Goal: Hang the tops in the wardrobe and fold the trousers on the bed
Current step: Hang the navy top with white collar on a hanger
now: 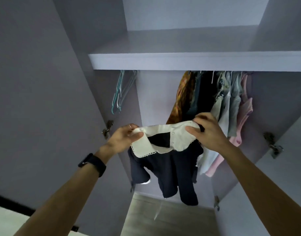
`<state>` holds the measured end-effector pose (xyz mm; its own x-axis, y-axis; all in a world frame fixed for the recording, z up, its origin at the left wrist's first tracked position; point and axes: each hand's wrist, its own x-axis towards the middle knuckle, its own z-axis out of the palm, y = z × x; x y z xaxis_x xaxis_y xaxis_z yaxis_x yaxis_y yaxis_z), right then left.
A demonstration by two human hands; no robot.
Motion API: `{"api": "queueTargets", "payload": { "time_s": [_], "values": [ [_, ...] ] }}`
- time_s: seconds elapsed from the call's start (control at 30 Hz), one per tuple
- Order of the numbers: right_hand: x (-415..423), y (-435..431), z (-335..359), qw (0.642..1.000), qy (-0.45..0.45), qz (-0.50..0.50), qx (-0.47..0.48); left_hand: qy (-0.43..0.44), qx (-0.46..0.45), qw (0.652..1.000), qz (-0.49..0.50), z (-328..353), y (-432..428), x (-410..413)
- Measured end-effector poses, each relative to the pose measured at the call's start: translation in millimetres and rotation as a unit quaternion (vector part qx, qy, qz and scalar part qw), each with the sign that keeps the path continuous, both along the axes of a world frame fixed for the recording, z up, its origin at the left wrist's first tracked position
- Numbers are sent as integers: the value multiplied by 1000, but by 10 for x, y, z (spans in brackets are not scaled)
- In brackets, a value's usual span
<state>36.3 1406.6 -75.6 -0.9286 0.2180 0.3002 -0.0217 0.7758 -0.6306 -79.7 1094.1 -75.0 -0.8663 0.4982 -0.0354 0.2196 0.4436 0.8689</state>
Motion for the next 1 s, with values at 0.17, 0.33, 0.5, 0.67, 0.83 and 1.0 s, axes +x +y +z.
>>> {"api": "queueTargets", "payload": {
  "time_s": [0.17, 0.33, 0.5, 0.67, 0.83, 1.0],
  "values": [
    [-129, -137, -118, 982, -167, 63, 65, 76, -129, 989, 12, -117, -194, 38],
    [-211, -208, -75, 984, -162, 66, -29, 22, -112, 993, 15, -9, -351, -25],
    [-192, -265, -128, 976, -200, 83, 29, 87, -213, 972, 47, 160, -427, -69],
    [-182, -519, -77, 999, -28, 21, -1, 153, -185, 962, 132, 202, -410, -76],
    [-185, -514, -185, 972, -226, 43, 42, 134, -184, 963, 142, 193, -454, -97],
    [-304, -673, -83, 983, -163, 76, 44, 166, -165, 963, 135, 210, -482, -22]
  ]
}}
